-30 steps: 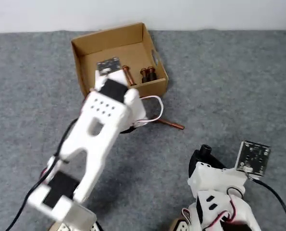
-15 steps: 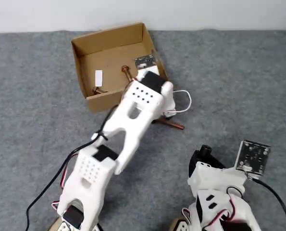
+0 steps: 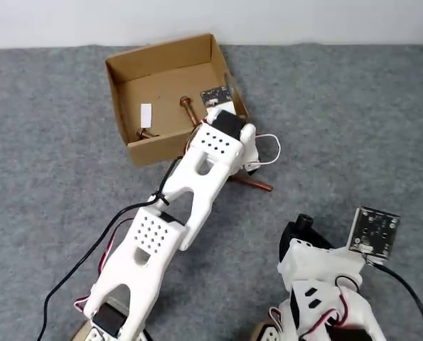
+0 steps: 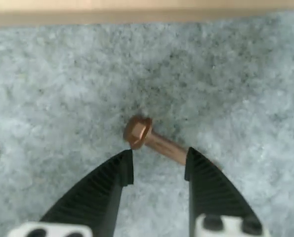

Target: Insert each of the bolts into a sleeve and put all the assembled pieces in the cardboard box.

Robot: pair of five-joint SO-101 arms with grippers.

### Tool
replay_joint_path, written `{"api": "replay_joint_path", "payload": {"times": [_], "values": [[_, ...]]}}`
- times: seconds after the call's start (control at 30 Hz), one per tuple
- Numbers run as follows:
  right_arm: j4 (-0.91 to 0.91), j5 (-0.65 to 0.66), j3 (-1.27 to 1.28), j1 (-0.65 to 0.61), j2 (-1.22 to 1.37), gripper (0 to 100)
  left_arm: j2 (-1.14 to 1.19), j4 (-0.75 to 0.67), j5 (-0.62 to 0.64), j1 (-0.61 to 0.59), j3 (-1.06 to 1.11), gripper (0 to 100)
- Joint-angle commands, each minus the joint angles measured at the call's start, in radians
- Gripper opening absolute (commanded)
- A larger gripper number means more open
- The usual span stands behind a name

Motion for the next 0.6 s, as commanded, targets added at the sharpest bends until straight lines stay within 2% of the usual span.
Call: {"api": "replay_joint_path", "payload": {"times": [0.0, 0.3, 0.47, 0.57], "values": [[-0.018, -0.008, -0.006, 0.013, -0.001, 0.8, 0.038, 0.025, 0.006, -0.005, -0.096, 18], [-0.018, -0.008, -0.006, 0.015, -0.001, 0.8, 0.152, 0.026, 0.008, -0.084, -0.119, 17], [-0.018, -0.009, -0.006, 0.015, -0.001, 0.8, 0.152, 0.028, 0.003, -0.143, -0.124, 5], [-0.018, -0.009, -0.006, 0.015, -0.001, 0.8, 0.150, 0.028, -0.009, -0.164, -0.124, 2]]}}
